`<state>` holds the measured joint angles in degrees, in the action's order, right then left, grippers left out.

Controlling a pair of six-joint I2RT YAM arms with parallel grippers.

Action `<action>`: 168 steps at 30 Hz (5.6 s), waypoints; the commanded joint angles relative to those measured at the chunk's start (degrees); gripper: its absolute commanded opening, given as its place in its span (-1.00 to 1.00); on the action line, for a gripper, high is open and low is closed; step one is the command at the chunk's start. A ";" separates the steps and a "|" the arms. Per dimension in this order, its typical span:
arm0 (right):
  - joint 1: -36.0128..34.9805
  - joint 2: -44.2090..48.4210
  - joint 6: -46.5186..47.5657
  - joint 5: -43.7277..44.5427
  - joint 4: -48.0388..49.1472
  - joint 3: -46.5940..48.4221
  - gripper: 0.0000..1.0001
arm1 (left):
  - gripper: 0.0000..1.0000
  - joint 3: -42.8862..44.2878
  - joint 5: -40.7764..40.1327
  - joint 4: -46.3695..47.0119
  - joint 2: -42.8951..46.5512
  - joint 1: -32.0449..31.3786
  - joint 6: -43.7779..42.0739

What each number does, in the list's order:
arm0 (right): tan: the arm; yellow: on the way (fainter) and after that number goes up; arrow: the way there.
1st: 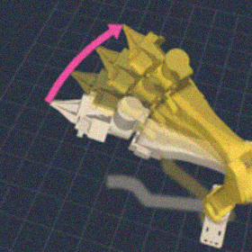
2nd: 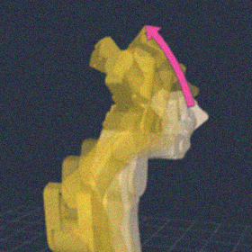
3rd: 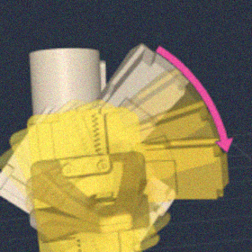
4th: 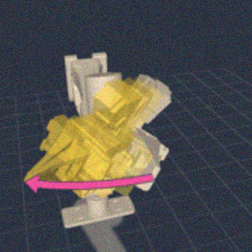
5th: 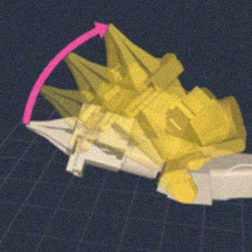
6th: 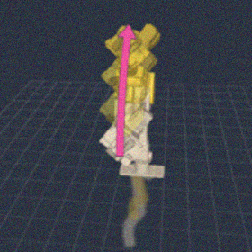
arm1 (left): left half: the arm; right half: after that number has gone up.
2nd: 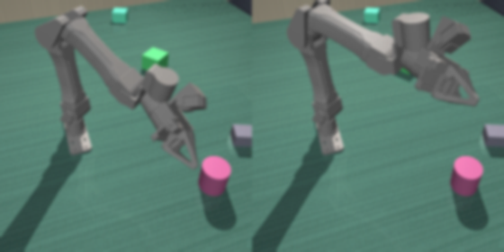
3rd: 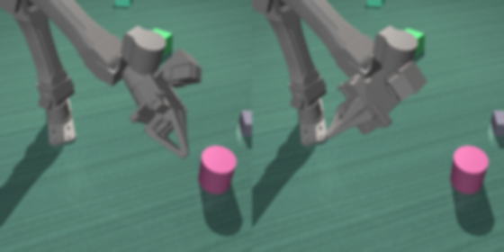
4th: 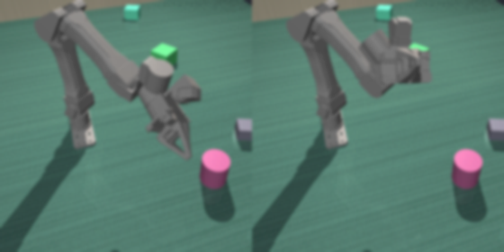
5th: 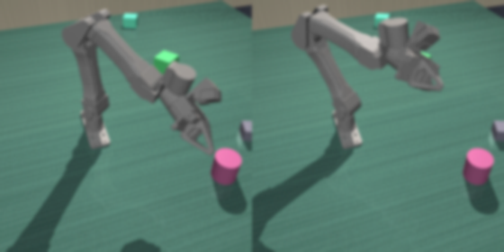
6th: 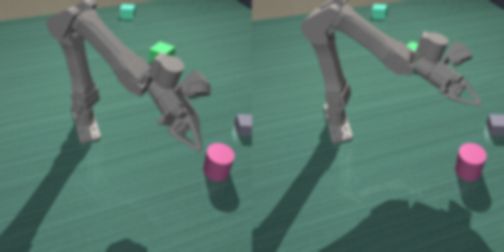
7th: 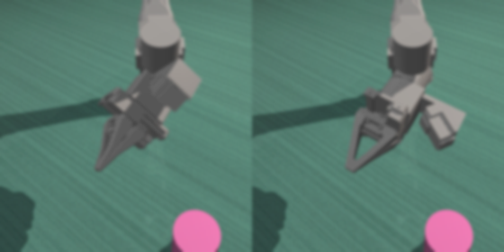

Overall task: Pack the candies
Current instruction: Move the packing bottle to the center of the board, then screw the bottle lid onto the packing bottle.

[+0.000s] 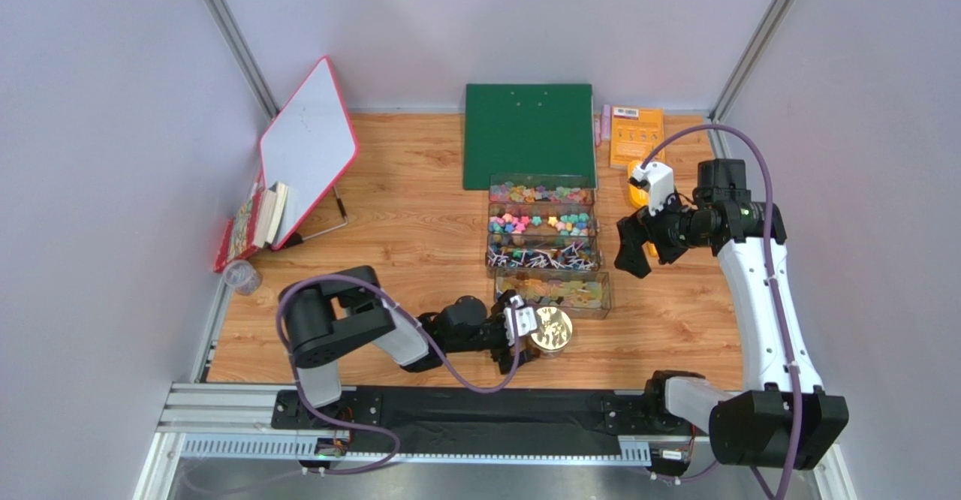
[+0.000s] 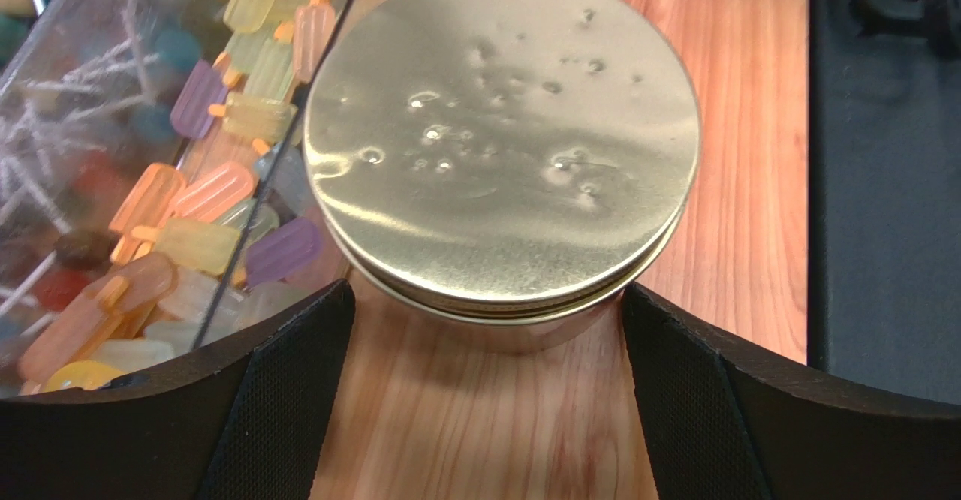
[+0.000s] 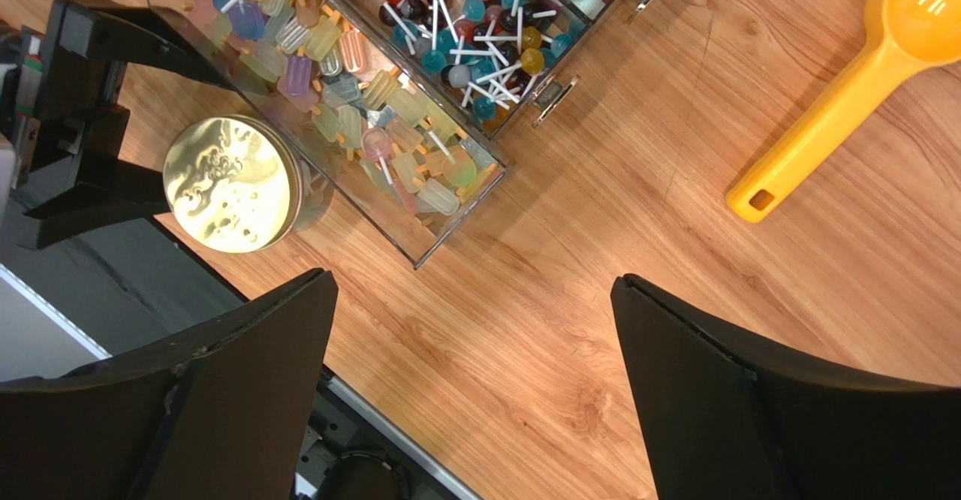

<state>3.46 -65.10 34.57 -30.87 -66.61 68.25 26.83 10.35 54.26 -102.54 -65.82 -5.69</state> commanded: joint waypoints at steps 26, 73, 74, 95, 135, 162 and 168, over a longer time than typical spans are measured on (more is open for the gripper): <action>-18.76 2.00 48.76 -2.97 1.48 -22.10 1.00 | 0.86 8.50 3.88 33.45 -30.61 2.89 -0.72; -27.72 -0.82 40.67 -2.35 8.51 -24.21 1.00 | -1.00 10.35 12.77 28.01 -34.39 -2.38 6.66; -27.81 -0.73 40.23 -2.35 8.77 -24.48 1.00 | -1.00 10.35 12.85 27.92 -34.30 -2.47 6.57; -29.83 8.41 40.93 0.29 4.65 -29.93 1.00 | -1.00 11.31 11.80 23.35 -34.30 -3.35 8.24; -29.74 9.82 38.64 0.91 4.48 -27.64 1.00 | -1.00 12.81 12.24 20.45 -36.94 -4.93 5.96; -29.92 12.90 39.53 4.33 -2.30 -31.42 1.00 | -1.00 14.04 10.48 18.16 -38.87 -1.24 5.79; -29.92 8.77 40.40 6.17 -3.53 -29.67 1.00 | -1.00 14.48 12.06 17.81 -39.40 -1.06 5.78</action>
<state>-26.17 -53.69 73.91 -24.88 -65.73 37.12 44.10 24.53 88.38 -134.50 -68.14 1.54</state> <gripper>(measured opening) 1.000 0.877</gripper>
